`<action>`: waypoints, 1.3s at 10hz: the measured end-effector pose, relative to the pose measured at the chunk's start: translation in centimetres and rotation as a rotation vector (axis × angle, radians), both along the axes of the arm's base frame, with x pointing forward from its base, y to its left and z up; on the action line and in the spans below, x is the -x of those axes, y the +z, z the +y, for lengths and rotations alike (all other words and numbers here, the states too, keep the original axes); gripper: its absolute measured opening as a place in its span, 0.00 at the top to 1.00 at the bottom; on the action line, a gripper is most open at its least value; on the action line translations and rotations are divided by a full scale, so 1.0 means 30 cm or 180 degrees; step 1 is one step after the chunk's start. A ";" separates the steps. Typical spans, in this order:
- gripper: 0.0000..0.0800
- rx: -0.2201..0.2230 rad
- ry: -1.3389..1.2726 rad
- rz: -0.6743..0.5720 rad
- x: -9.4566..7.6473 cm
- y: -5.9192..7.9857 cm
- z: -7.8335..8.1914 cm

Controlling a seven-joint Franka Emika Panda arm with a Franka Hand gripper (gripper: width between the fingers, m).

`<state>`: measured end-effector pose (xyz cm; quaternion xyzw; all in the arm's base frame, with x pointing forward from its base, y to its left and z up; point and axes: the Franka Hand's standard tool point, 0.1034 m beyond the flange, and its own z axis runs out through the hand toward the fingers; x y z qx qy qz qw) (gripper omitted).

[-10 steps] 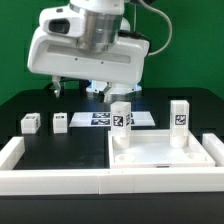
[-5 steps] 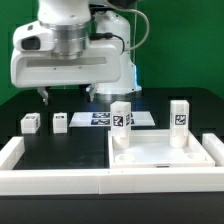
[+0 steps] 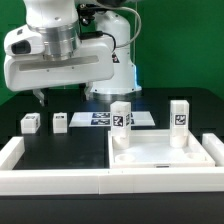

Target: Assemble square table

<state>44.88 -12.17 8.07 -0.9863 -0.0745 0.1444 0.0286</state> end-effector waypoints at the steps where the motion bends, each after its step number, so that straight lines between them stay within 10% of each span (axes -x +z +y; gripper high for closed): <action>1: 0.19 0.0000 0.0001 0.0000 0.000 0.000 0.000; 7: 0.19 0.0031 -0.0046 -0.0009 0.144 -0.099 -0.030; 13: 0.19 0.0055 -0.0057 -0.0050 0.142 -0.107 -0.039</action>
Offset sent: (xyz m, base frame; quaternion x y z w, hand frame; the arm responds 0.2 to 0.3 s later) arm -0.0401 -0.0088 -0.0188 -0.0398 0.0142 -0.0039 0.9991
